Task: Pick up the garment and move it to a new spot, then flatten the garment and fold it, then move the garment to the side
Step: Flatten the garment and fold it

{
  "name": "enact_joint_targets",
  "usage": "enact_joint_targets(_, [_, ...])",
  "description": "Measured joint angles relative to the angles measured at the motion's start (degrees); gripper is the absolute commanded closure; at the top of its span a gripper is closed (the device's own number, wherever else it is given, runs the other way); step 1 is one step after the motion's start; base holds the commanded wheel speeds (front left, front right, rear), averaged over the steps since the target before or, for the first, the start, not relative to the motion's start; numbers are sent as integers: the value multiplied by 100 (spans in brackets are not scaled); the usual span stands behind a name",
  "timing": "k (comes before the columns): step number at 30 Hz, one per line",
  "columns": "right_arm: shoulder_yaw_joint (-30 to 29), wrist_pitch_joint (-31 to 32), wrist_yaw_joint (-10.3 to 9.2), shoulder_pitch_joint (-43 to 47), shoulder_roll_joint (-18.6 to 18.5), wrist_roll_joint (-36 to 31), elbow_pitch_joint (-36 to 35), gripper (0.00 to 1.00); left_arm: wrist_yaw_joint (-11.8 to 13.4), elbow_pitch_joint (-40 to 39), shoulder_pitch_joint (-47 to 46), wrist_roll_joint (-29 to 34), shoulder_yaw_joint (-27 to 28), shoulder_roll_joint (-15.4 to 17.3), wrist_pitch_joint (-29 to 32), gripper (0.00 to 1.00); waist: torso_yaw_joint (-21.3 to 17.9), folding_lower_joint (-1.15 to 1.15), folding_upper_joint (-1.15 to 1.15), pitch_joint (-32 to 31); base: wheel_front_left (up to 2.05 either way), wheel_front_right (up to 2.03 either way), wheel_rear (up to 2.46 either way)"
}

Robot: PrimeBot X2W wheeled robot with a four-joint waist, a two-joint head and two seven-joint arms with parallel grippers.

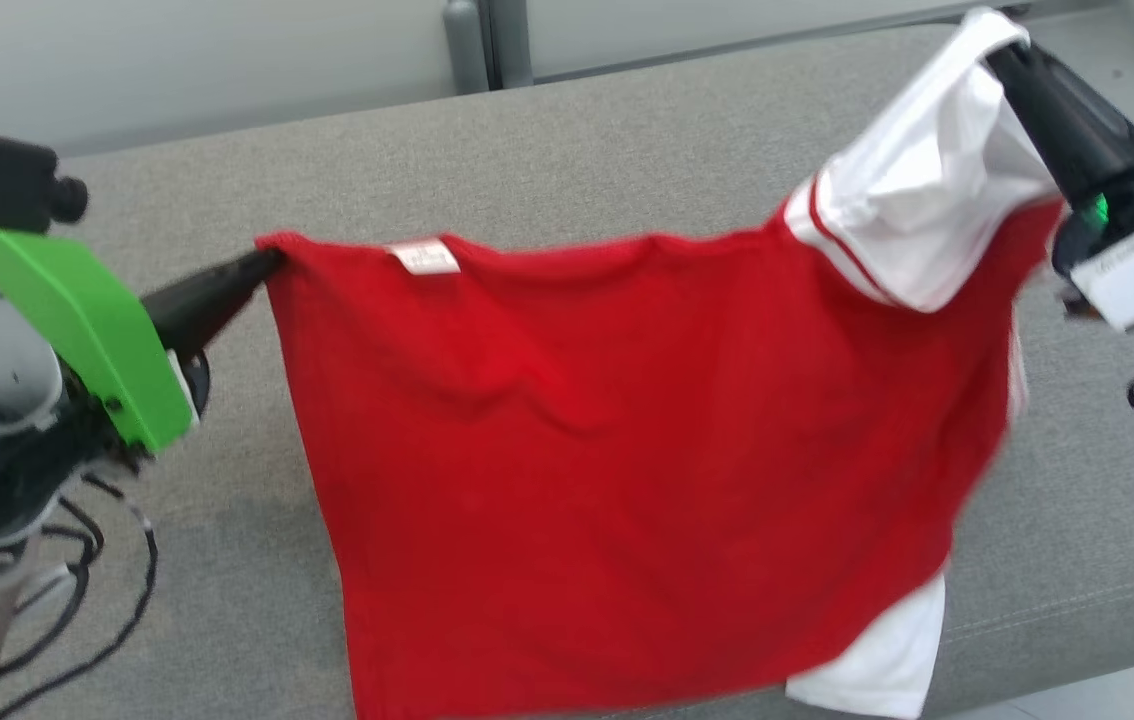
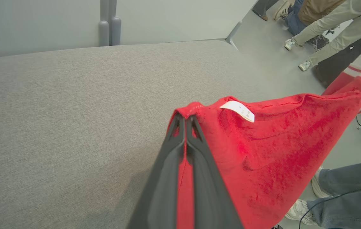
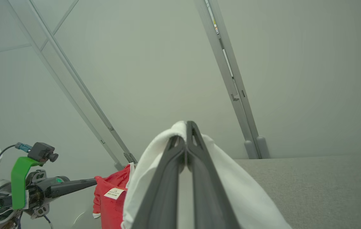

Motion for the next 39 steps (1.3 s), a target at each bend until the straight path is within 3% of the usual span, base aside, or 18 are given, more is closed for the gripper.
enact_joint_targets(2, [-79,-68,-337,-767,391,-22,308,100,0,343,-581,275,24,-109,-149,100,54,0,0,151,0,0,0])
enact_joint_targets(4, [-258,-242,-656,-1701,565,-359,603,100,0,538,-1327,447,168,-419,-471,100,116,0,0,300,0,0,0])
enact_joint_targets(5, [-258,-242,-656,-1701,565,-359,603,100,0,538,-1327,447,168,-419,-471,100,116,0,0,300,0,0,0])
enact_joint_targets(7, [-502,-468,-910,-2668,595,-865,829,100,0,708,-2131,829,374,-762,-1038,100,186,0,0,452,0,0,0])
enact_joint_targets(11, [-905,-935,-921,-4284,415,-1726,1245,100,-99,733,-3489,1519,514,-1081,-1954,100,349,0,0,753,0,0,0])
enact_joint_targets(14, [-590,-978,-833,-4833,290,-2171,1570,100,-293,928,-3728,1789,455,-1109,-2384,100,468,0,0,988,0,0,0])
enact_joint_targets(17, [-98,-1031,-833,-4637,659,-2206,1987,100,-593,1248,-3408,1900,212,-1090,-2702,100,552,1,0,1241,0,0,0])
enact_joint_targets(21, [364,-1136,-784,-3332,984,-2242,2321,100,-931,1666,-2169,2134,-219,-1049,-3174,100,597,1,0,1585,0,0,0])
enact_joint_targets(25, [555,-1392,-782,-2151,1134,-2172,2475,100,-996,2082,-1244,2302,-236,-1107,-3724,100,609,1,0,1926,0,0,0])
enact_joint_targets(29, [650,-1763,-619,-1928,1504,-2040,2458,100,-1076,2406,-1178,2337,-36,-978,-4170,100,576,1,0,2258,0,0,0])
enact_joint_targets(35, [612,-2432,-223,-1606,1328,-2070,2650,100,-1173,3178,-1177,2391,94,-1066,-4871,100,457,1,0,2582,0,0,0])
enact_joint_targets(39, [671,-2602,-40,-1357,1007,-2286,2844,100,-1228,3520,-1178,2391,105,-1156,-5199,100,386,0,0,2530,0,0,0])
